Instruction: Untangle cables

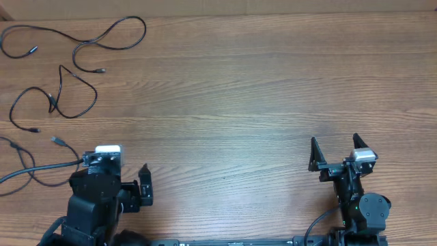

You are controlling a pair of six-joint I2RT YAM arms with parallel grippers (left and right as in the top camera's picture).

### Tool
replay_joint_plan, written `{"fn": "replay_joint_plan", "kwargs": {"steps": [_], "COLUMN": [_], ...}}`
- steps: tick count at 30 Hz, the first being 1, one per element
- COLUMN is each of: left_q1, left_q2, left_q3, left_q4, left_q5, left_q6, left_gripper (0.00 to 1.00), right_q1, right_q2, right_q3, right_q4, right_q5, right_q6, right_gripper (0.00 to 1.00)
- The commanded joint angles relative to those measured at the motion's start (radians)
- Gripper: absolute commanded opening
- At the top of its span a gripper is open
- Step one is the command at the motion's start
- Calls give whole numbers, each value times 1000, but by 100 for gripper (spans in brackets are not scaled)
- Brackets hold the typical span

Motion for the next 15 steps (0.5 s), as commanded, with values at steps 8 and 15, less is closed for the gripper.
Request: {"fn": "replay_joint_plan", "kwargs": {"steps": [8, 15], "left_q1": [-1, 14], "left_q2": [-2, -42], "left_q3": [-6, -102], "left_q4": [16, 136], "left_q5": [204, 187], "left_q6": [7, 19], "left_gripper": [100, 99], "right_q1": [-5, -5], "right_q2": [-9, -9], "right_q3": [-10, -10], "right_q4": [5, 5], "right_q5": [9, 9], "right_q6": [3, 3], "right_gripper": [100, 100]}}
